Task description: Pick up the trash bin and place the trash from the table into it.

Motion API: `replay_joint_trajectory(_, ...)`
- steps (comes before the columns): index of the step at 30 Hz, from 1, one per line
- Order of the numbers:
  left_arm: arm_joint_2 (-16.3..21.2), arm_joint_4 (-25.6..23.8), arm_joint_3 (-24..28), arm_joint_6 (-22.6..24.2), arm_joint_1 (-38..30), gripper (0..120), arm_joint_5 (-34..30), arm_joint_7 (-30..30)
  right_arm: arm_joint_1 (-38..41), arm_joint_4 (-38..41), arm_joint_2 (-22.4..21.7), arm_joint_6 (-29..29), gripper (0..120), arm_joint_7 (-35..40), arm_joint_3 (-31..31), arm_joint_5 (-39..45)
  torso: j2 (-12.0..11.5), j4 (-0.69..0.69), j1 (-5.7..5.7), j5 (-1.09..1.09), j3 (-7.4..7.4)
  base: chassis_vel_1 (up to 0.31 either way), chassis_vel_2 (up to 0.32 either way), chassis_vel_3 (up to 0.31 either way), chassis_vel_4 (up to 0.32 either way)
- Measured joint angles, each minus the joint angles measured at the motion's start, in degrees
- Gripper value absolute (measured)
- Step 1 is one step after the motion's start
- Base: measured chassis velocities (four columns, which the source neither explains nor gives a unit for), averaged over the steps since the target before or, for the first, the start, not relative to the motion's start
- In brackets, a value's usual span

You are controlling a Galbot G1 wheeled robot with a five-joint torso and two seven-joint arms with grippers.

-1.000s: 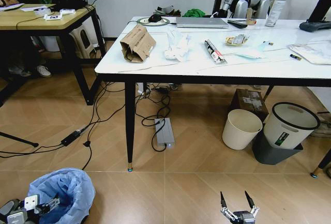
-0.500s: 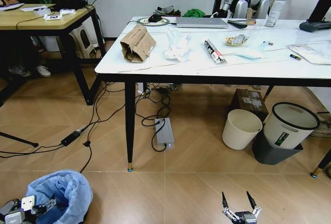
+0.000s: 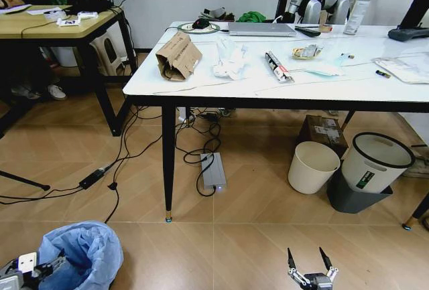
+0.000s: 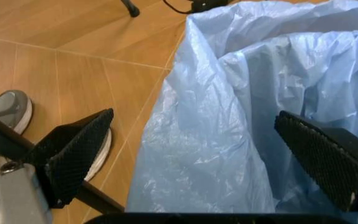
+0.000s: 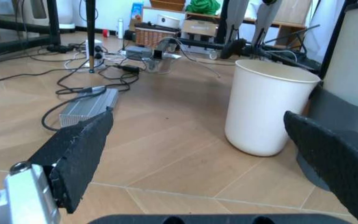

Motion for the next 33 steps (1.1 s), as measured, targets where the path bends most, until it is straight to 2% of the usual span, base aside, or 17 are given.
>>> replay_joint_trajectory(19, 1.1, 2.2, -0.2, 1.2, 0.2, 95, 0.9, 0.8, 0.0, 0.0, 0.0, 0.0, 100, 0.0, -0.2, 0.1, 0.0, 0.00, 0.00, 0.00, 0.00, 0.000, 0.000, 0.000, 0.000)
replay_joint_trajectory(26, 1.0, 3.1, 0.6, 1.5, -0.2, 82, 1.7, 1.7, 0.0, 0.0, 0.0, -0.1, 100, 0.0, -0.1, 0.1, 0.0, 0.00, 0.00, 0.00, 0.00, 0.000, 0.000, 0.000, 0.000)
replay_joint_trajectory(32, 0.7, 3.0, 0.8, 1.5, -0.1, 56, 1.9, 2.3, 0.2, 0.0, 0.0, -0.4, 100, 0.0, 0.0, 0.1, 0.0, 0.00, 0.00, 0.00, 0.00, 0.000, 0.000, 0.000, 0.000)
replay_joint_trajectory(33, 0.7, 3.0, 0.8, 1.5, -0.1, 56, 1.9, 2.3, 0.2, 0.0, 0.0, -0.4, 100, 0.0, 0.0, 0.1, 0.0, 0.00, 0.00, 0.00, 0.00, 0.000, 0.000, 0.000, 0.000)
